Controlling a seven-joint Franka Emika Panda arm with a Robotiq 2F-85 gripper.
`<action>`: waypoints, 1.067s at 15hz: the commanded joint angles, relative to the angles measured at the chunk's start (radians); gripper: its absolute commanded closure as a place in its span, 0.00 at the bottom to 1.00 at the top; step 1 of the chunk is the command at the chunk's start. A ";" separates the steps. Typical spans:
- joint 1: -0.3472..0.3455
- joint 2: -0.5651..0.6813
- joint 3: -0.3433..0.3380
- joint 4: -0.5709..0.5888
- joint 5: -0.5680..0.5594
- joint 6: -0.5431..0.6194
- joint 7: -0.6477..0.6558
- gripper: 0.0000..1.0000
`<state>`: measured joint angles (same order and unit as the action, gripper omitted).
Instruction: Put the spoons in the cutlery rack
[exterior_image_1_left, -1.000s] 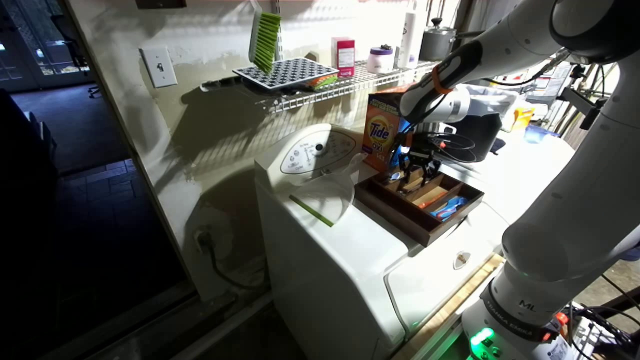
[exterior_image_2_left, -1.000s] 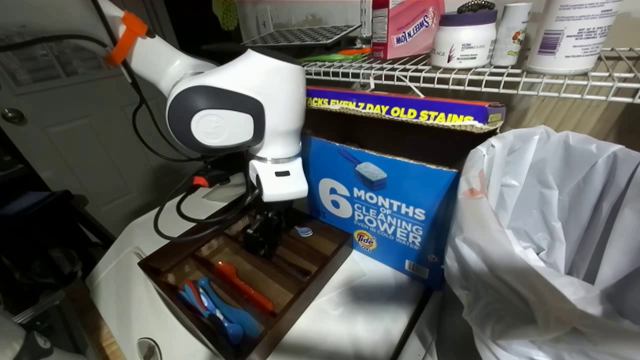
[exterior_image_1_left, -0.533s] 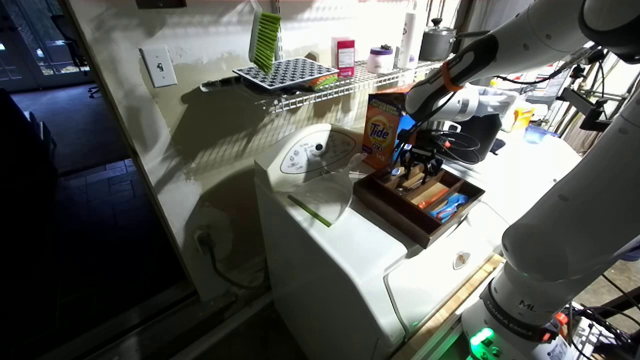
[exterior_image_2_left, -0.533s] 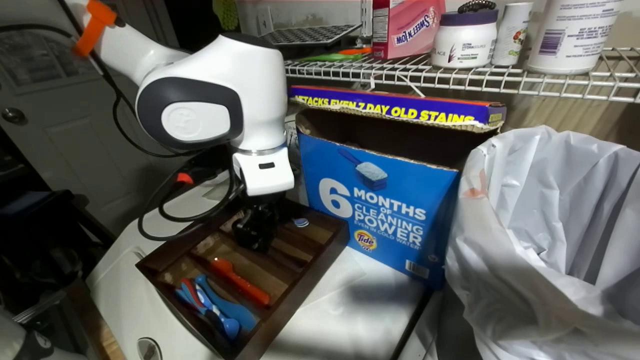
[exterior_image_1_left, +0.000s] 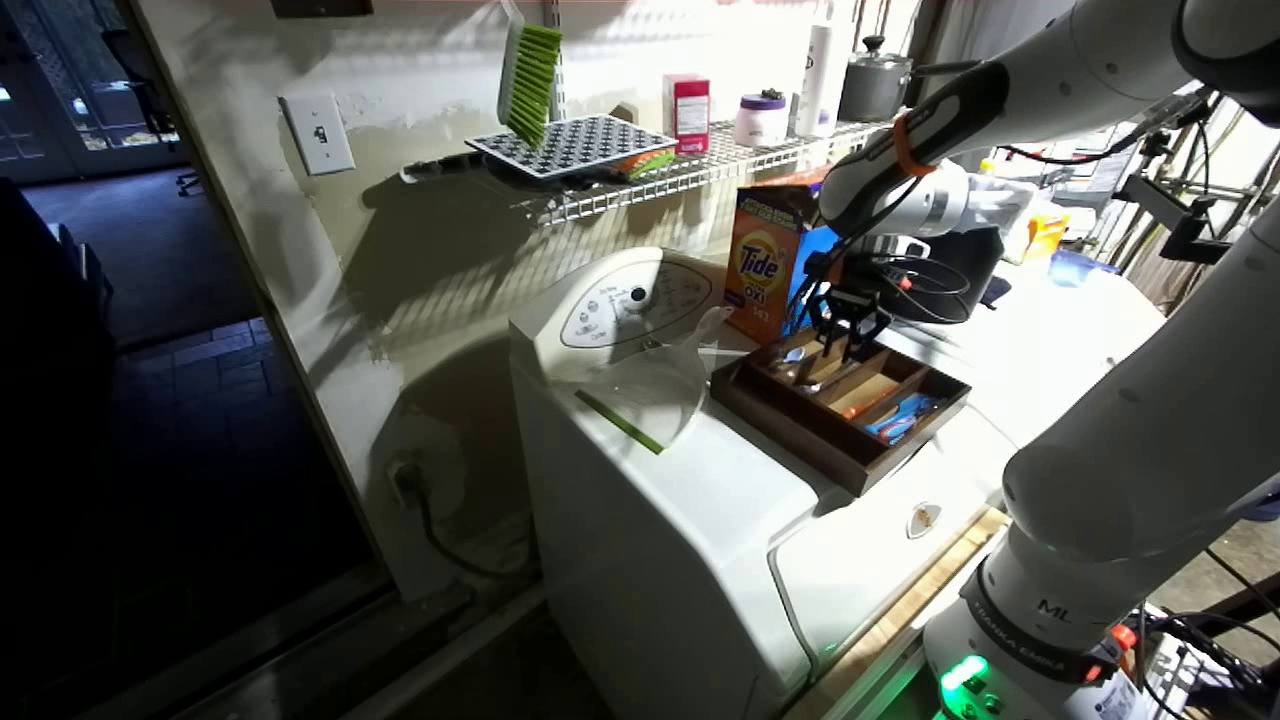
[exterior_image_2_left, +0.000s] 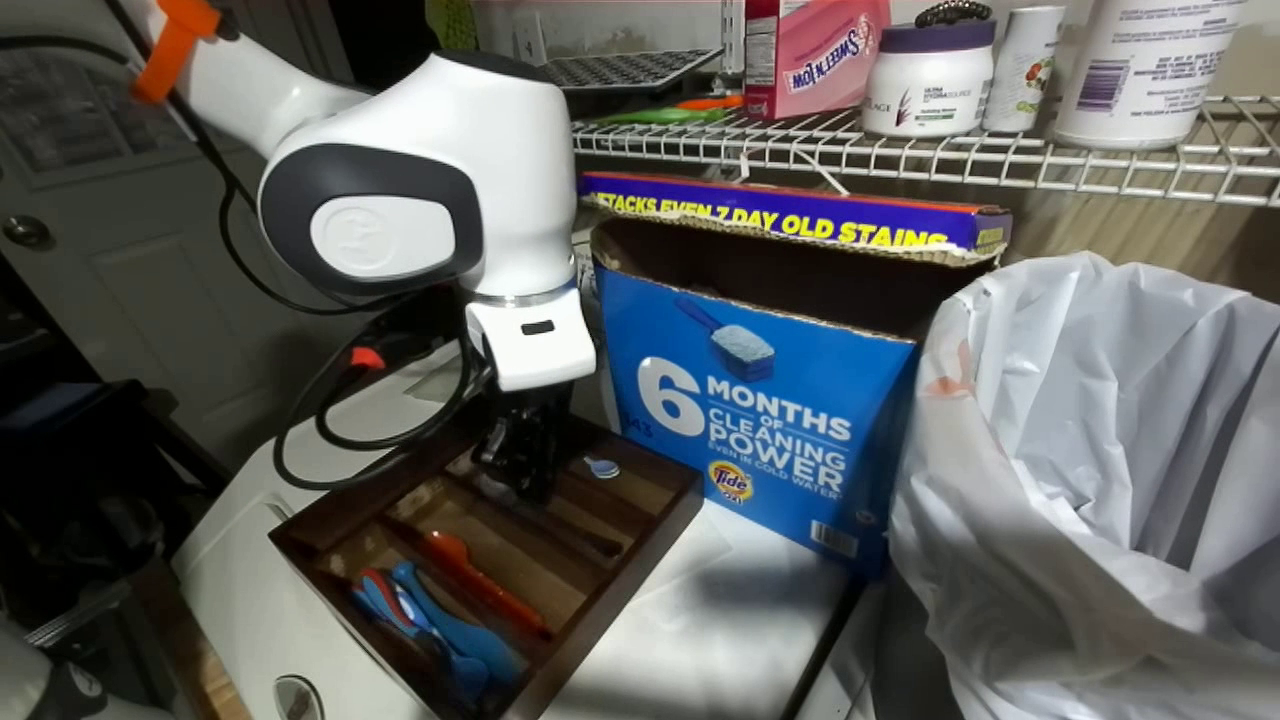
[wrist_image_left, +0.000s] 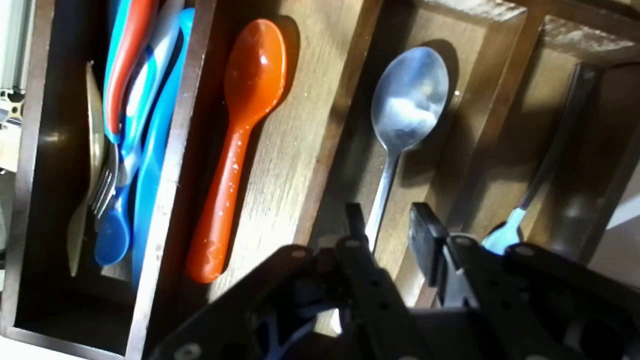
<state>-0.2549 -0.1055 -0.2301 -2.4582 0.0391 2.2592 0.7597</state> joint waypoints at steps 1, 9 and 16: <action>-0.007 0.012 -0.003 0.031 0.026 -0.020 -0.046 0.99; -0.006 -0.069 -0.004 0.003 -0.001 -0.021 -0.257 0.67; -0.004 -0.184 -0.015 -0.010 -0.006 -0.163 -0.606 0.20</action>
<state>-0.2579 -0.2133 -0.2376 -2.4458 0.0390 2.1703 0.2748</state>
